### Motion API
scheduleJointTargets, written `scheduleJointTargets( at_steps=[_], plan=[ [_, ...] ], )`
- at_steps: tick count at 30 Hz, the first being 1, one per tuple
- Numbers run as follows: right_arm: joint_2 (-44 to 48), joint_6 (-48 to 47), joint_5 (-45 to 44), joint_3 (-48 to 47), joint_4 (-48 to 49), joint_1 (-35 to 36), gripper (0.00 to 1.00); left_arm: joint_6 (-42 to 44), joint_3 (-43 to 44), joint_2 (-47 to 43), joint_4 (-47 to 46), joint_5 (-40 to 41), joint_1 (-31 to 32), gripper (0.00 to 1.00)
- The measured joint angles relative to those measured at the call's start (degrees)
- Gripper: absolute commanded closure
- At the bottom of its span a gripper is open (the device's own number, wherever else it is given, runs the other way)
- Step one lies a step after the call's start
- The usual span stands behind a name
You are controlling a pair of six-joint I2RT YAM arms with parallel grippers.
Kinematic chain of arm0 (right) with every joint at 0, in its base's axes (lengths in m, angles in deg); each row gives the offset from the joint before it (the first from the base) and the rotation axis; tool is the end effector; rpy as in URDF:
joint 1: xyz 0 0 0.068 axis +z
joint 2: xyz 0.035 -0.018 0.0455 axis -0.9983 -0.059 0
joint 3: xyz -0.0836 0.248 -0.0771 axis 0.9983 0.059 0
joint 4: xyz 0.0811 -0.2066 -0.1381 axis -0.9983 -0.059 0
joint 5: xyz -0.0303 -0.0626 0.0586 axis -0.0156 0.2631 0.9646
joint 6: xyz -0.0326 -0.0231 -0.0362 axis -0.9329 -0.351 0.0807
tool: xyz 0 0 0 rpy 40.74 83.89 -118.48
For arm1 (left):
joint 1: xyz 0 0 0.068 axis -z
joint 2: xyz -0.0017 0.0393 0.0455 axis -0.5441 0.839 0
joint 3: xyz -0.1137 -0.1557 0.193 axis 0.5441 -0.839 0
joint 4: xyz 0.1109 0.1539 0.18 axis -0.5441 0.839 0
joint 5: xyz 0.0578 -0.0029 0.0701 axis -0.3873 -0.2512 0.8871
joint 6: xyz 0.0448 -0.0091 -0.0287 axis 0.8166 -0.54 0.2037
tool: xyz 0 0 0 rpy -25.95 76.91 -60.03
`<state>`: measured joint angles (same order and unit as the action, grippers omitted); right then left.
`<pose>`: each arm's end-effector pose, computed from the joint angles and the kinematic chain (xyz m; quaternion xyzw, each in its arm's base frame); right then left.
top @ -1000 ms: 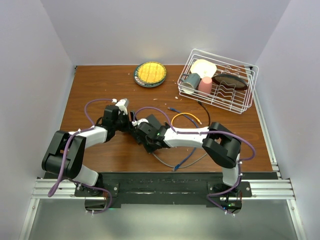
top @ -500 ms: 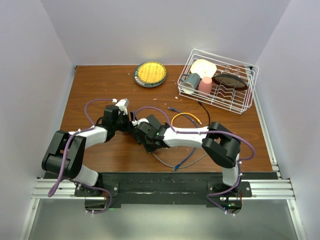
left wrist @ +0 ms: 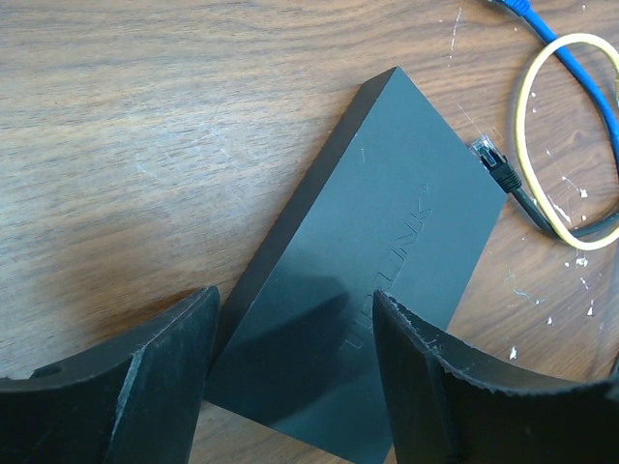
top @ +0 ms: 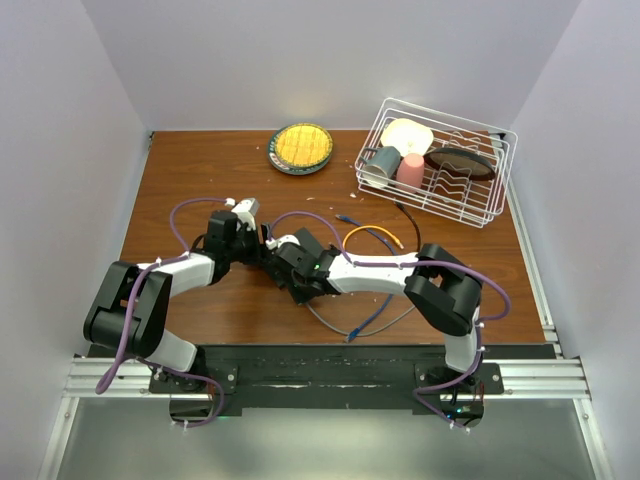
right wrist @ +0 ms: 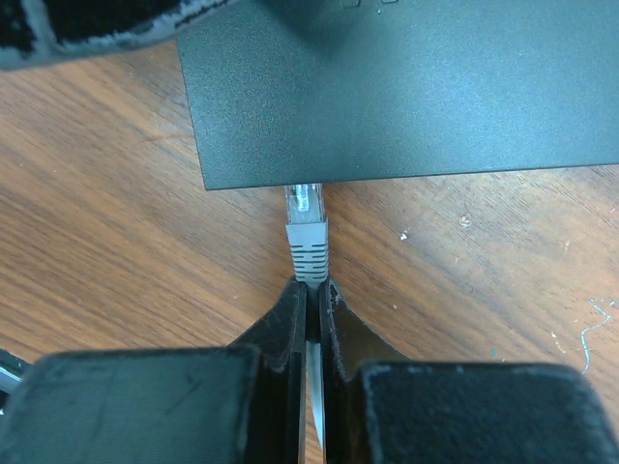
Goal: Insert the plug into the switch port
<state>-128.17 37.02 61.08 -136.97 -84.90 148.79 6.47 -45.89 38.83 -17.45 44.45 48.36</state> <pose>0.1921 0.3489 0.1604 -0.2724 0.9242 0.1082 0.2447 0.2657 -0.0854 0.1485 0.0013 0.8954 -0.2856 0.3416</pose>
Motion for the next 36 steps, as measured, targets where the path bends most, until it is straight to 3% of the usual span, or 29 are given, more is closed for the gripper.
scheduleJointTargets(
  at_steps=[8, 36],
  plan=[
    [0.8, 0.0, 0.0, 1.6, 2.1, 0.0, 1.00, 0.2, -0.7, 0.0, -1.0, -1.1, -0.4, 0.39],
    [2.9, -4.4, -0.3, 6.5, 9.6, -0.5, 1.00, 4.2, 0.1, 3.2, -3.3, -5.4, -1.0, 0.43]
  ],
)
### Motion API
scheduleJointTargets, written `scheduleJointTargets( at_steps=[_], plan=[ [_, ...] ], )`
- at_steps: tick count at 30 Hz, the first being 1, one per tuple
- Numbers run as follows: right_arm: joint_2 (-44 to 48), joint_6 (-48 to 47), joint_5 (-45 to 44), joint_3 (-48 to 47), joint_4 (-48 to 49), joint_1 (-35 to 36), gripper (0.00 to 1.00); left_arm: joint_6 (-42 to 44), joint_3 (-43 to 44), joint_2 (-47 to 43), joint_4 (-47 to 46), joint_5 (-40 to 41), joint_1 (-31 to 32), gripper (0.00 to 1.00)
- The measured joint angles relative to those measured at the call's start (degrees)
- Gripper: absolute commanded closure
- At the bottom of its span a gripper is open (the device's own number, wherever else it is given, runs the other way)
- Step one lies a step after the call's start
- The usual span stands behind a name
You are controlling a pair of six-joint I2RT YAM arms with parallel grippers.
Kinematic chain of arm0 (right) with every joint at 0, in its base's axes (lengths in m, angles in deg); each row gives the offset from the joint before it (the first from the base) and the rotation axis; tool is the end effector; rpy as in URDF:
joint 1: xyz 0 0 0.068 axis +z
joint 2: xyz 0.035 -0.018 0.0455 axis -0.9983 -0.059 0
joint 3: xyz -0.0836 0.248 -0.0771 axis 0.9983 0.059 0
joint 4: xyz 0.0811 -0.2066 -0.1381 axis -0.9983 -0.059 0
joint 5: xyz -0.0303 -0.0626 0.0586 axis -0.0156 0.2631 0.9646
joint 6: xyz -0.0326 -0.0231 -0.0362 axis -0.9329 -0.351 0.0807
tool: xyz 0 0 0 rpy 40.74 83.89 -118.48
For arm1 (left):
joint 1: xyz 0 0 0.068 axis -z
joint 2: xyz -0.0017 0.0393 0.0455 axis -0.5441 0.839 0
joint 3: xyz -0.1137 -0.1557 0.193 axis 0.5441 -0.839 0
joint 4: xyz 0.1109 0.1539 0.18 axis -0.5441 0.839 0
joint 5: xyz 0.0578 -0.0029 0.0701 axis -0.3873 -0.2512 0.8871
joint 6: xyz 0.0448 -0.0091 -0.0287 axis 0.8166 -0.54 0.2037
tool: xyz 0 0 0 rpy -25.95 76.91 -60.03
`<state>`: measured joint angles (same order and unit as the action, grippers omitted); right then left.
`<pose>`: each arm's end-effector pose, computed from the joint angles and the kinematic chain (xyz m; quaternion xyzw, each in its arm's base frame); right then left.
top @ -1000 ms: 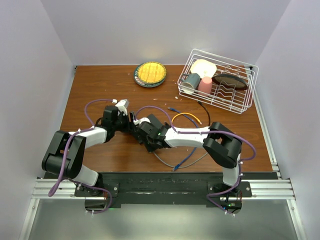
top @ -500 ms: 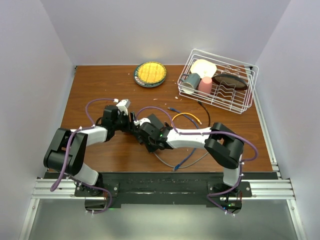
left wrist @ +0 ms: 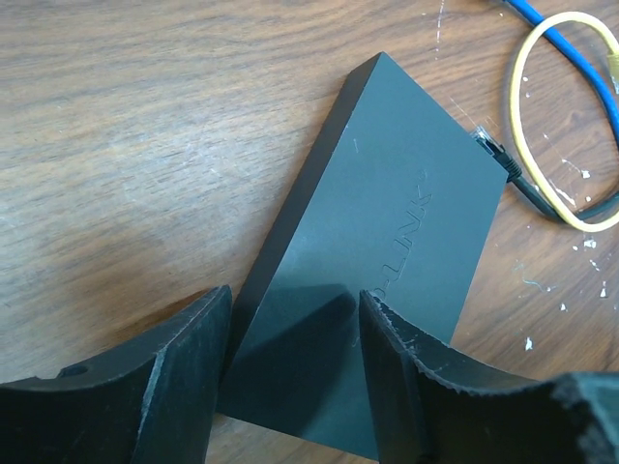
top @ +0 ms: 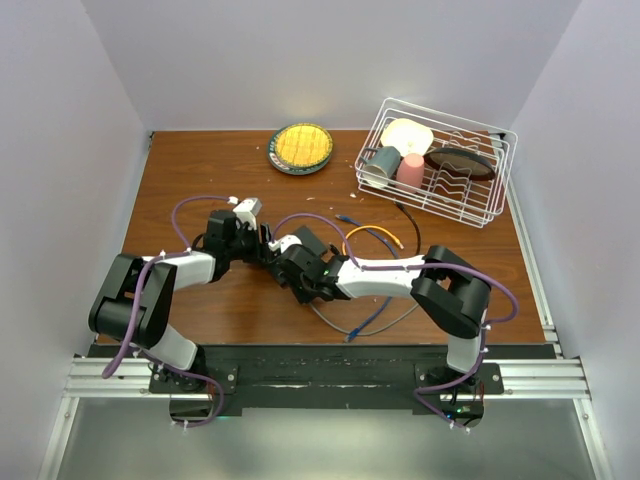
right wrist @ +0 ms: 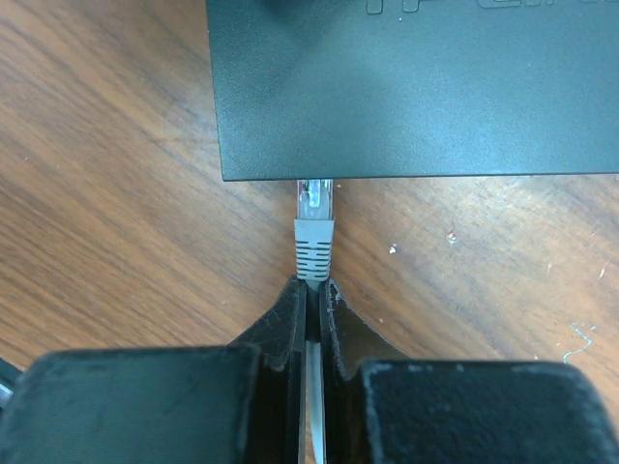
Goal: Insert the plug into the switch port
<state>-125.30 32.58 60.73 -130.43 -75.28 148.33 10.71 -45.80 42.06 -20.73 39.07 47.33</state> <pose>0.1904 0.3384 0.1564 -0.2939 0.9024 0.1296 0.2871 0.2713 -0.0849 0.1397 0.0466 0.8874 -0.3085 0.3394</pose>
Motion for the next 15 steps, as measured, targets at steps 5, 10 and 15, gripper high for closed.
scheduleJointTargets(
  at_steps=[5, 10, 15],
  plan=[
    [0.2, -0.5, -1.1, 0.9, 1.9, -0.1, 1.00, 0.4, 0.0, 0.4, -0.6, 0.3, 0.0, 0.44],
    [0.9, -1.8, -1.7, 2.7, 4.9, -0.3, 1.00, 0.5, 0.1, 1.1, -1.8, 0.3, 0.0, 0.44],
    [1.1, -4.2, -1.9, 3.8, 7.4, -0.3, 1.00, 1.0, 0.7, 1.8, -2.2, 0.2, 0.1, 0.44]
  ],
)
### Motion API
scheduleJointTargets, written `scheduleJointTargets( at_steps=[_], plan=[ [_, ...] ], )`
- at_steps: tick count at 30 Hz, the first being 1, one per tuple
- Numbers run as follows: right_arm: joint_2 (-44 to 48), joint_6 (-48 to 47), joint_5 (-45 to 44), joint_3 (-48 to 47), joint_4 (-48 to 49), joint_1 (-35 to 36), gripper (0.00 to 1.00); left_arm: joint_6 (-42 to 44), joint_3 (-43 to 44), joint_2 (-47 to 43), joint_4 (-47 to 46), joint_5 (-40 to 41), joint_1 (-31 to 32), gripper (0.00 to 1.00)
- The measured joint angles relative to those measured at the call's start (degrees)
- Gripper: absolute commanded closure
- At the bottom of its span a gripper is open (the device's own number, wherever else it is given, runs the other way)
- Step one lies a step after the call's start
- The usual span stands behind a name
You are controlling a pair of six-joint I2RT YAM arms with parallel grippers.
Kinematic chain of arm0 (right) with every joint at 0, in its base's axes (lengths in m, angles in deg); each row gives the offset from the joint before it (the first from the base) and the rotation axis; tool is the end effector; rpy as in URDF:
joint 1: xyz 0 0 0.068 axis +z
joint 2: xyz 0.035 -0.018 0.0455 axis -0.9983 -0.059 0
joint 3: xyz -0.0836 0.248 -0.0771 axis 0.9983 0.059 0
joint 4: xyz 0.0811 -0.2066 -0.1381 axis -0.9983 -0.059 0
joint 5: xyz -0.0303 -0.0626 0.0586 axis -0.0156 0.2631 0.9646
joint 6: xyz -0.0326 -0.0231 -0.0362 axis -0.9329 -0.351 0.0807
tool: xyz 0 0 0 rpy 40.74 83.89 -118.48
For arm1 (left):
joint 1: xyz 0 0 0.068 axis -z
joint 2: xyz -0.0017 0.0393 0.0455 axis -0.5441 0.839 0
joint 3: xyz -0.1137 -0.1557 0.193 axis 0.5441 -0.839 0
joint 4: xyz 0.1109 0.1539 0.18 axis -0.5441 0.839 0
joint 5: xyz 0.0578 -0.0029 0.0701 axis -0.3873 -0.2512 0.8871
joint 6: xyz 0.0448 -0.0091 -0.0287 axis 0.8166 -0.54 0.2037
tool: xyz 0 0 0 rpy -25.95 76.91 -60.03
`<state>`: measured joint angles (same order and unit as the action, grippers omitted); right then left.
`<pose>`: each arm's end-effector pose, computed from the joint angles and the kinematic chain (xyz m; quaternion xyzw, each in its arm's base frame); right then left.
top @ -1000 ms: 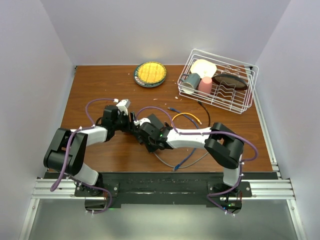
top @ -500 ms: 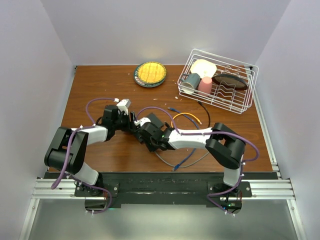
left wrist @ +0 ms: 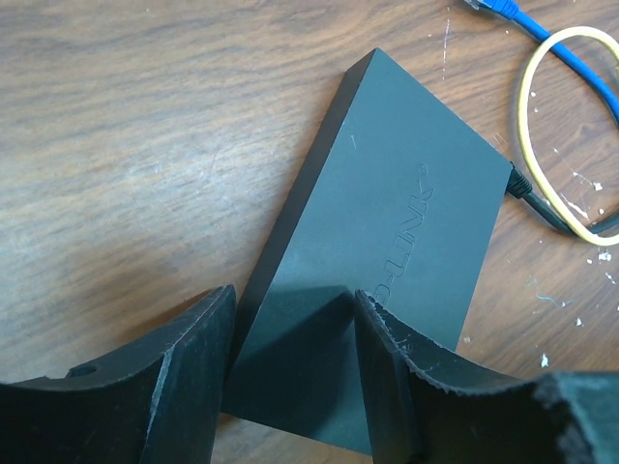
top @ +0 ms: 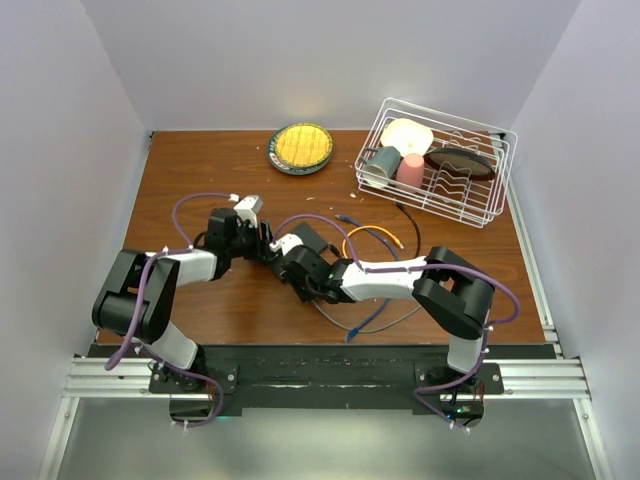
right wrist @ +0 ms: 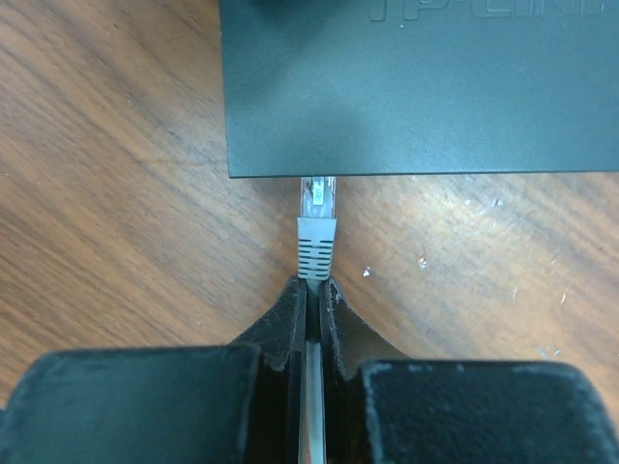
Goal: Insert the plug into the switch port
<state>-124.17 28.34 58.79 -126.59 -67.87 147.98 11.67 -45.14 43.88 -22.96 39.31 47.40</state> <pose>0.1916 0.3333 0.1533 -0.3100 0.8817 0.1310 0.3306 0.2773 -0.0866 0.1374 0.0557 0.8835 -0.3057 0.3506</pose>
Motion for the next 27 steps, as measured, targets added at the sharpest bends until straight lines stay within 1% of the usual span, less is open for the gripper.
scheduleJointTargets(
  at_steps=[9, 19, 21, 27],
  plan=[
    [0.1, -2.6, 0.1, 0.7, 1.5, -0.1, 1.00, 2.0, 1.4, 1.4, -0.4, 1.6, 2.0, 0.44],
    [0.2, -4.0, 0.3, 1.0, 2.0, -0.1, 1.00, 2.4, 2.0, 2.8, -2.1, 1.7, 2.9, 0.44],
    [0.2, -3.9, 0.4, 1.0, 2.0, -0.1, 1.00, 2.5, 2.2, 3.1, -2.4, 1.7, 3.2, 0.46],
    [0.2, -3.6, 0.9, 0.8, 1.7, -0.4, 1.00, 3.0, 2.9, 3.9, -3.3, 3.0, 4.9, 0.57]
  ],
)
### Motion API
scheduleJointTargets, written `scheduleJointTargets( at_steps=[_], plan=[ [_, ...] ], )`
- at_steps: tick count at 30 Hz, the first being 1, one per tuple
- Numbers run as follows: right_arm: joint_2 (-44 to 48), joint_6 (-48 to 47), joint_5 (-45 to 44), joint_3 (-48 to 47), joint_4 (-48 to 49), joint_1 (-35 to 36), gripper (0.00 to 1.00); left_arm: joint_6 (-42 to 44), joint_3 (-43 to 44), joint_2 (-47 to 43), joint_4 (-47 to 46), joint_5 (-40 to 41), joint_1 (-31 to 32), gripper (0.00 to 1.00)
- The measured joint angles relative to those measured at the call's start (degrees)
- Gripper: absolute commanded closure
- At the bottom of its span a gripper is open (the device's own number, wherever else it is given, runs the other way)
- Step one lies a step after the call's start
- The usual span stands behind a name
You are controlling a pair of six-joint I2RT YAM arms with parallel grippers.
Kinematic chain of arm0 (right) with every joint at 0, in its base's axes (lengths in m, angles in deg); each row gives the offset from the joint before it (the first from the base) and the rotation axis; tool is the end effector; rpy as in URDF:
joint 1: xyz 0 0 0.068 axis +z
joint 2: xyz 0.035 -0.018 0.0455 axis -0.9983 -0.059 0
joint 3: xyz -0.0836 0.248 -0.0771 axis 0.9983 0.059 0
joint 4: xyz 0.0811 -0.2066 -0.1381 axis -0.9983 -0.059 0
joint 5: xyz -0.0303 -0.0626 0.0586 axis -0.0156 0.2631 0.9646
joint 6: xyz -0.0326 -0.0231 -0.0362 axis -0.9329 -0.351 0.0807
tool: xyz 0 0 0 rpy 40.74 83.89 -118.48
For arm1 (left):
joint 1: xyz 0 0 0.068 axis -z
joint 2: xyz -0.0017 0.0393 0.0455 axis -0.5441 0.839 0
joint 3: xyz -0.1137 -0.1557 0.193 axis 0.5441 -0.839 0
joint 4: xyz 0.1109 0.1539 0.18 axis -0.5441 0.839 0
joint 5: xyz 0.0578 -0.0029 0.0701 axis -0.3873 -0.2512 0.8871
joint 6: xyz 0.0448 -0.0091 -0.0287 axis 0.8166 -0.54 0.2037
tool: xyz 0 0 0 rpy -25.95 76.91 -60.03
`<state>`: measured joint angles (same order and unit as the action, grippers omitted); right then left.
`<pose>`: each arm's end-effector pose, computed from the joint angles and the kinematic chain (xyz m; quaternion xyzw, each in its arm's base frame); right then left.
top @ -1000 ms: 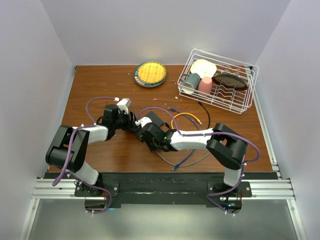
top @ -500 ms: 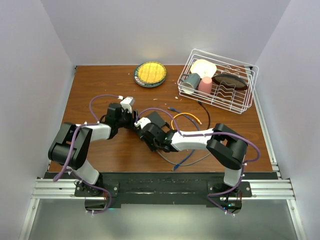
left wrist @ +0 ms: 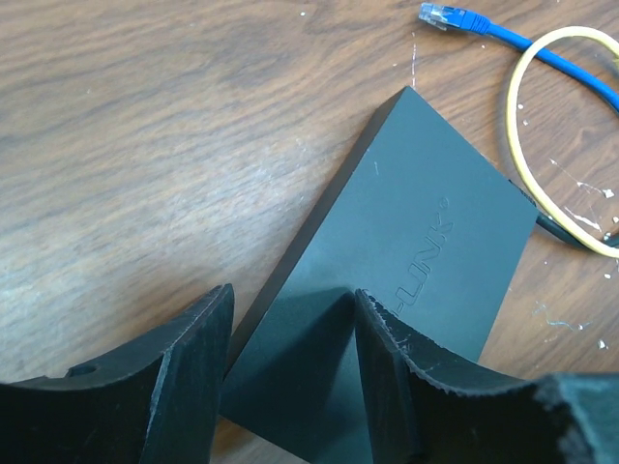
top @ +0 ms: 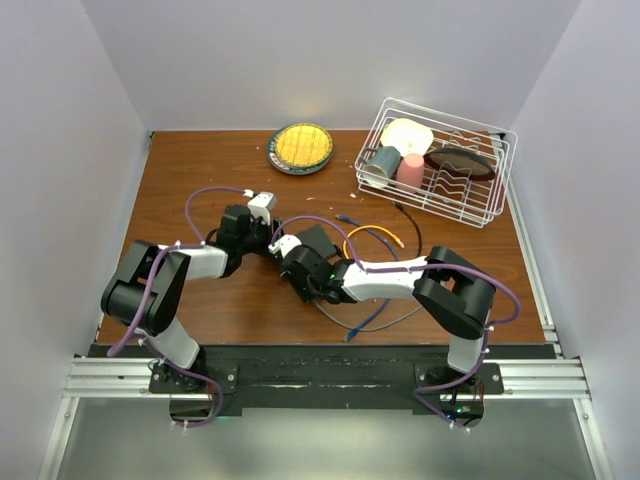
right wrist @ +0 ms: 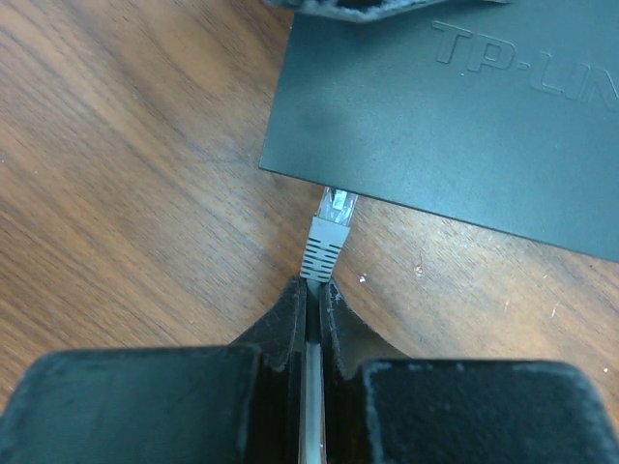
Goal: Insert the plug into the switch port
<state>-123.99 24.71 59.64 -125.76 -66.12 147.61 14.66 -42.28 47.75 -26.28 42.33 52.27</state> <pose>0.1930 0.3318 0.1523 -0.3353 0.8697 0.1308 0.3378 0.2864 -0.1142 0.1363 0.1081 0.8737 -0.2938 0.3722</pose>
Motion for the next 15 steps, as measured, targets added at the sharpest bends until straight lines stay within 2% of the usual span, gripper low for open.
scheduleJointTargets(
  at_steps=[2, 11, 15],
  plan=[
    [-0.1, 0.1, -0.1, -0.1, -0.2, 0.0, 1.00, 0.3, 0.1, 0.1, -0.1, 0.5, 0.4, 0.62],
    [-0.2, 1.4, -0.4, -0.6, -1.1, -0.1, 1.00, -1.0, -0.5, -0.1, -0.7, 2.6, 1.0, 0.63],
    [0.1, 2.2, 0.2, -0.2, -0.8, -0.6, 1.00, -1.9, -1.7, -0.7, -1.8, 3.7, 1.1, 0.68]
  ],
)
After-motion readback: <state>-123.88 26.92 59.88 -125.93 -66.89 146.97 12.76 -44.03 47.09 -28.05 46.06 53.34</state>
